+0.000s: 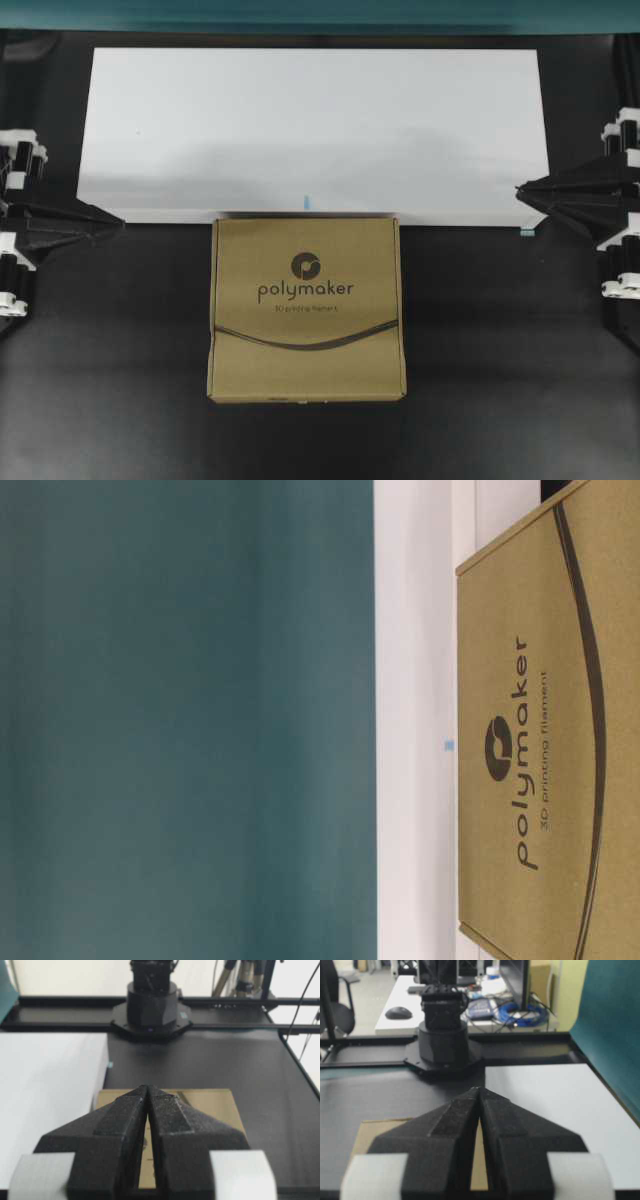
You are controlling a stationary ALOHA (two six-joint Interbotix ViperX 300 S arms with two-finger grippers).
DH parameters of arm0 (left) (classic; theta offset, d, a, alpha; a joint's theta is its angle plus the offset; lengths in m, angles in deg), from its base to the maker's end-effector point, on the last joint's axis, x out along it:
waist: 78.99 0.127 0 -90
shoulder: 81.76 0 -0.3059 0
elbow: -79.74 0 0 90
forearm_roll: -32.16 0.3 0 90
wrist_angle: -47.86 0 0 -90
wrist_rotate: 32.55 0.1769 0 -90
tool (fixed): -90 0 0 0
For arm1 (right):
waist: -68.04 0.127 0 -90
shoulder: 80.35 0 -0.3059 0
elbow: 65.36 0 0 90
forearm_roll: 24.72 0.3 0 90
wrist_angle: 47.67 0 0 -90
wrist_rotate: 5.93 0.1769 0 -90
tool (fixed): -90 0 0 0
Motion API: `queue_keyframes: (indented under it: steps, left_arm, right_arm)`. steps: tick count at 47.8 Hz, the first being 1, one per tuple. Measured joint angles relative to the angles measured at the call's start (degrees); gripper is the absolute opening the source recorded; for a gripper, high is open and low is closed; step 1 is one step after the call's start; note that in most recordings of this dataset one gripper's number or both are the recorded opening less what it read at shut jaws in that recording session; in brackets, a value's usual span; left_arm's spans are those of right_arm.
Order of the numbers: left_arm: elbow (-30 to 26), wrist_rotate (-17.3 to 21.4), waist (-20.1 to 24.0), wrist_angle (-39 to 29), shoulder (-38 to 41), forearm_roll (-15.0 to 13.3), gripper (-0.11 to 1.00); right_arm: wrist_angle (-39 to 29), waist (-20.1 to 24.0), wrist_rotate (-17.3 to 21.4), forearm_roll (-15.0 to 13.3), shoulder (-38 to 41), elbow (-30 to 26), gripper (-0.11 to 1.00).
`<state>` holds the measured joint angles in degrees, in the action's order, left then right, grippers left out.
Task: Place the cardboard box on the stand after clamping it between your arms.
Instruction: 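Move both grippers inward to the left and right sides of the polymaker box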
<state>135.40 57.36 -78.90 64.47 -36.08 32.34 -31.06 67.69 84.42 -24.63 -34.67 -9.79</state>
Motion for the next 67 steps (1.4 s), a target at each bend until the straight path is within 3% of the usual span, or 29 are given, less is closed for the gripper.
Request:
queue_keyframes:
  steps: [3,9,22,35,41,45,51,54,59,67]
  left_arm:
    - [-0.7,-2.6,-1.1,-3.4,1.4,1.0,0.02]
    - [-2.8,-7.4,-4.0,-14.7,5.7,2.0,0.00]
    - [-6.2,-6.8,-7.2,-32.6,11.0,2.1,0.00]
    - [-8.2,-7.2,-7.3,-38.2,18.2,2.2,0.00]
    - [-9.0,-7.2,-7.3,-39.4,22.1,2.2,0.01]
    - [-9.8,-7.2,-7.3,-39.6,24.7,2.2,0.09]
    - [-10.7,-7.4,-7.3,-39.5,28.4,2.2,0.43]
    - [-11.0,-7.5,-7.3,-39.4,30.6,2.2,0.62]
    - [-11.2,-7.5,-7.3,-37.7,34.2,2.2,0.86]
    - [-11.3,-7.5,-7.3,-31.6,40.1,2.1,0.82]
  right_arm:
    - [-0.3,0.6,0.2,0.3,0.4,0.0,0.06]
    - [-5.4,3.0,2.0,1.7,2.4,0.0,0.00]
    - [-24.3,8.7,9.7,2.1,10.2,-2.9,0.00]
    - [-35.8,9.0,13.6,2.1,21.3,-6.7,0.00]
    - [-39.5,9.1,14.4,2.1,26.5,-8.3,0.15]
    - [-40.7,9.1,14.4,2.1,29.5,-8.9,0.38]
    - [-40.6,9.3,14.4,1.8,33.0,-9.1,0.73]
    - [-40.2,9.8,14.4,1.2,34.3,-9.2,0.83]
    - [-38.3,10.4,14.3,0.2,36.1,-9.2,0.84]
    - [-32.6,10.4,13.3,-0.4,40.1,-9.3,0.84]
